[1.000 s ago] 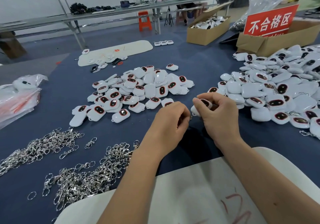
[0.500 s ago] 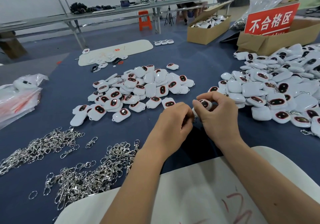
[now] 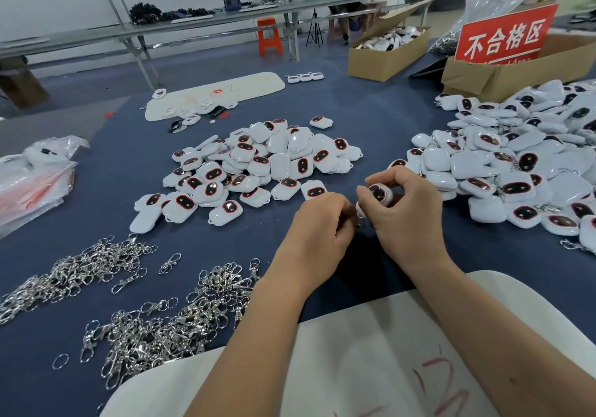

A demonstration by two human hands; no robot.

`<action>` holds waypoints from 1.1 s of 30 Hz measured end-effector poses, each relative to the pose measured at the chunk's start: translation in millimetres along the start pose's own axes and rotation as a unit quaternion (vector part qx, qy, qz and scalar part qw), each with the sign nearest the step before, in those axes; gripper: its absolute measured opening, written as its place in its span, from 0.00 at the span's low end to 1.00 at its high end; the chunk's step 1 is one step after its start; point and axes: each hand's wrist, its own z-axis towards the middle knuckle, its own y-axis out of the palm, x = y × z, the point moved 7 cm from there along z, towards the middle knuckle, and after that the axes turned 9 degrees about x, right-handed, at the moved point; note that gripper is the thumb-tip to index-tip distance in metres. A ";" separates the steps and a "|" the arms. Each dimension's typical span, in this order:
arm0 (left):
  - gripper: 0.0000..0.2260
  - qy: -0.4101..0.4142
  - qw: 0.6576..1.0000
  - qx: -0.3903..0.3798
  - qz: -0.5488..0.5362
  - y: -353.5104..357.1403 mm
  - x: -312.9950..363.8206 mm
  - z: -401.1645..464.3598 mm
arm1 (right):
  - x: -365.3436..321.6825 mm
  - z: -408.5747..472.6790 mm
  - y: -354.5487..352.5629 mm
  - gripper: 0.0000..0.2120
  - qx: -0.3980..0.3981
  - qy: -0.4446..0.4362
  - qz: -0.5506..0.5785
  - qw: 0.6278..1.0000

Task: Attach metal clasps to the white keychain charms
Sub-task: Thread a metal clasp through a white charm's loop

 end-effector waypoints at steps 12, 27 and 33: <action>0.04 0.009 0.994 0.060 -0.091 -8.4 4.7 2.0 | 23.6 2.9 -0.3 0.07 0.023 0.110 0.121 0.986; 0.06 -0.010 0.995 0.077 -0.063 -12.4 -1.4 2.8 | 7.5 -0.1 -2.1 0.08 0.023 0.038 0.089 0.995; 0.05 -0.010 0.998 0.067 -0.020 -14.8 -1.1 3.5 | -13.9 -7.6 -2.4 0.11 0.009 -0.064 0.054 0.996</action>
